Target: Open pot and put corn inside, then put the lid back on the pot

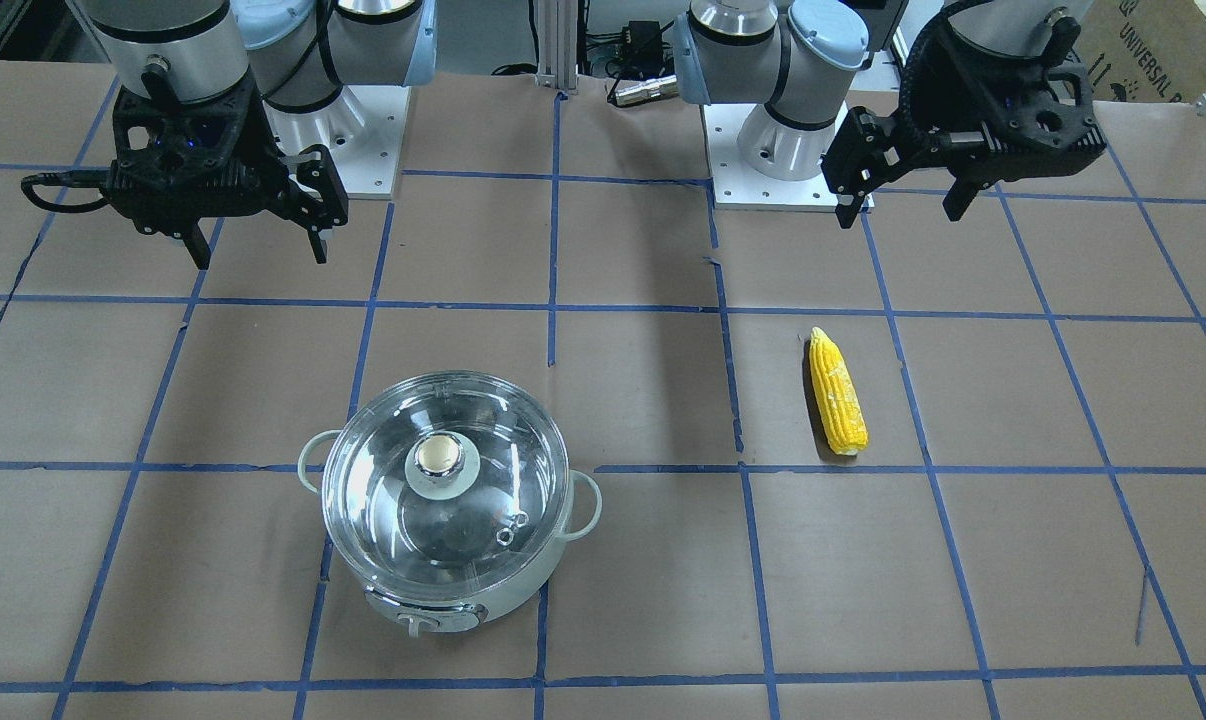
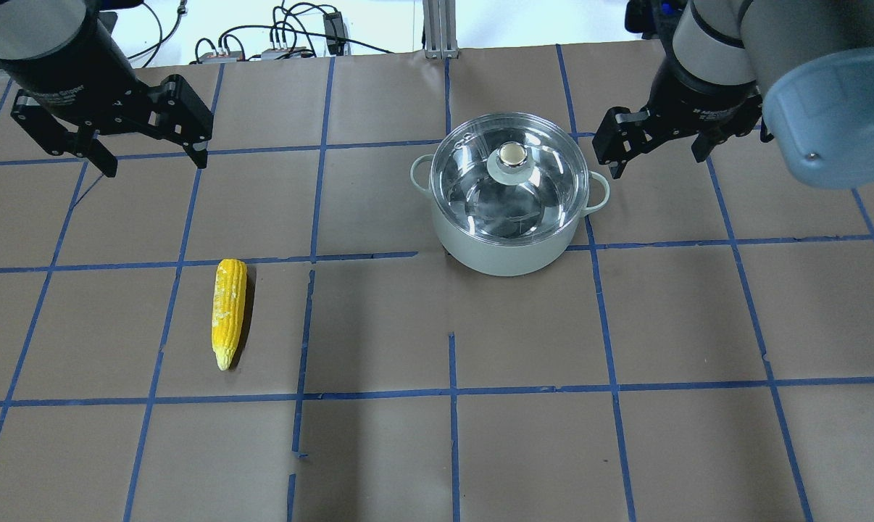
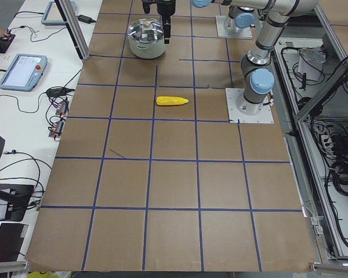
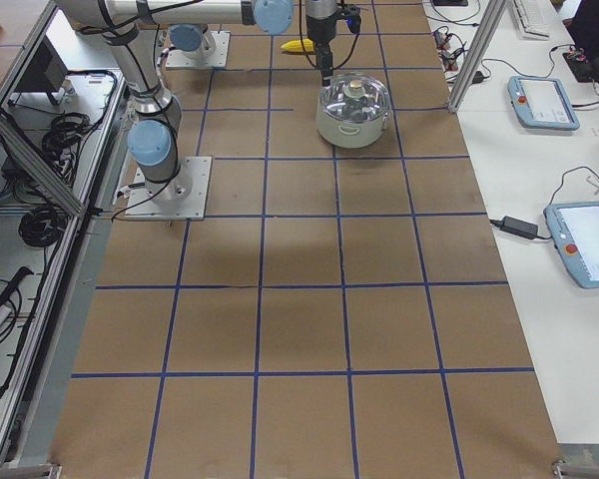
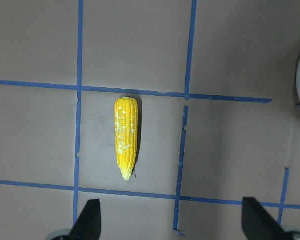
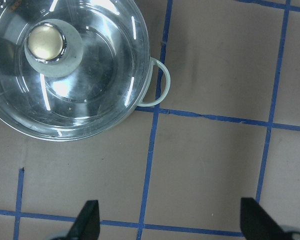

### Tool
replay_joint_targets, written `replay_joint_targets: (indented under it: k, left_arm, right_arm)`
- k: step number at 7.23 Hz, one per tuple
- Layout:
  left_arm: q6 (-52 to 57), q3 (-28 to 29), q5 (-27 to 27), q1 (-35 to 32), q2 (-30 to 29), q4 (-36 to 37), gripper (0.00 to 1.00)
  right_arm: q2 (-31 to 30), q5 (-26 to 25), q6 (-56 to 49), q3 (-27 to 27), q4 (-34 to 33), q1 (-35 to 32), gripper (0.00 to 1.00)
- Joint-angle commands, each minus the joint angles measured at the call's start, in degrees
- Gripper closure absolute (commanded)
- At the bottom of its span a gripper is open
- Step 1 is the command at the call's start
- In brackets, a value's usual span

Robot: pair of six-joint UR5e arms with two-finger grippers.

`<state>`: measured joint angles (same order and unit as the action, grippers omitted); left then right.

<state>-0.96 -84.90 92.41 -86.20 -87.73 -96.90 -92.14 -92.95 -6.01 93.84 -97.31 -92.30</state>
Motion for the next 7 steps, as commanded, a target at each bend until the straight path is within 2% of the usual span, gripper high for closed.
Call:
replay_joint_targets:
  k: [1,2,3,4,5,6,7]
  left_arm:
    - [0.0,0.0,0.1,0.0,-0.2,0.2,0.0]
    - [0.1,-0.7,0.1,-1.1,-1.7,-0.5,0.0]
    - [0.2,0.0,0.8,-1.4,1.2,1.1,0.0]
    - [3.6,-2.1,0.1,1.2,-1.9,9.3,0.0]
    - [4.1,-1.2,0.2,0.3,-5.6,13.8,0.0]
    - [5.1,-1.7,0.1,-0.7,-2.8,10.9,0.0]
    - [4.9,-2.7,0.3,-0.9,-0.3,6.2,0.0]
  right_arm:
    - [1.2,0.2,0.0,-0.1,-0.3,-0.1,0.0]
    - [1.2,0.2,0.2,-0.1,-0.1,-0.3,0.0]
    - [1.2,0.8,0.2,-0.1,-0.2,-0.3,0.0]
    - [1.2,0.8,0.5,-0.3,-0.3,-0.4,0.0]
    - [1.3,0.8,0.5,-0.4,-0.3,-0.4,0.0]
    - [3.0,0.8,0.7,-1.8,-0.6,-0.7,0.0]
    - [7.3,0.9,0.8,-6.1,-0.4,-0.9,0.0]
